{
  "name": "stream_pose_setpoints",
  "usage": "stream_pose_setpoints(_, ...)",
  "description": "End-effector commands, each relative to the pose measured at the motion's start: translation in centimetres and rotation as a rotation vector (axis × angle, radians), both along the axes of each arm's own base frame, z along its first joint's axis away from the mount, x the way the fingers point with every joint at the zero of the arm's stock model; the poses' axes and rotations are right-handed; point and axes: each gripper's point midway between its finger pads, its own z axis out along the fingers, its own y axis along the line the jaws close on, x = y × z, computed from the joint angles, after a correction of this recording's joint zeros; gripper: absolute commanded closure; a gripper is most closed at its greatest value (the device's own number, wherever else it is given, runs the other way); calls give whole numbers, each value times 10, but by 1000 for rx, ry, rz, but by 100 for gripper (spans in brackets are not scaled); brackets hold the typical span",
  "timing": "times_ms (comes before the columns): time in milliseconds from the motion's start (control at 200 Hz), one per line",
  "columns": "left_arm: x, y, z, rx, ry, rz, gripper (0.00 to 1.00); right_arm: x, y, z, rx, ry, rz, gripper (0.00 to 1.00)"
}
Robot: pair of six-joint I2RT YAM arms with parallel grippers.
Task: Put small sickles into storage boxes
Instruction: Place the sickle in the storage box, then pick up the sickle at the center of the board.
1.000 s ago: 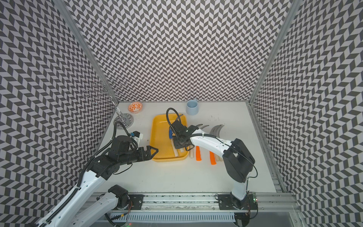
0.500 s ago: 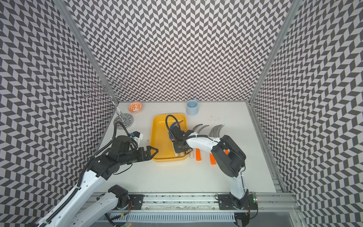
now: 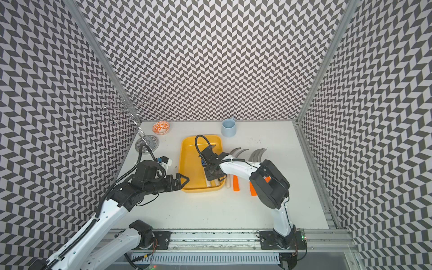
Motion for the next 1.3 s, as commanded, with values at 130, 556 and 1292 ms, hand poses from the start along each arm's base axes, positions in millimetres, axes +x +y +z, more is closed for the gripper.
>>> stream_pose_setpoints(130,7,-4,20,-12,-48,-23,0,13,1,41,42,-56,-18,52)
stream_pose_setpoints(556,11,-23,33,-99,-41,-77,0,19,-19,99,105,-99,-84,51)
stream_pose_setpoints(1292,-12,-78,12,-162,18,-206,0,-26,-122,60,58,2,-256,54)
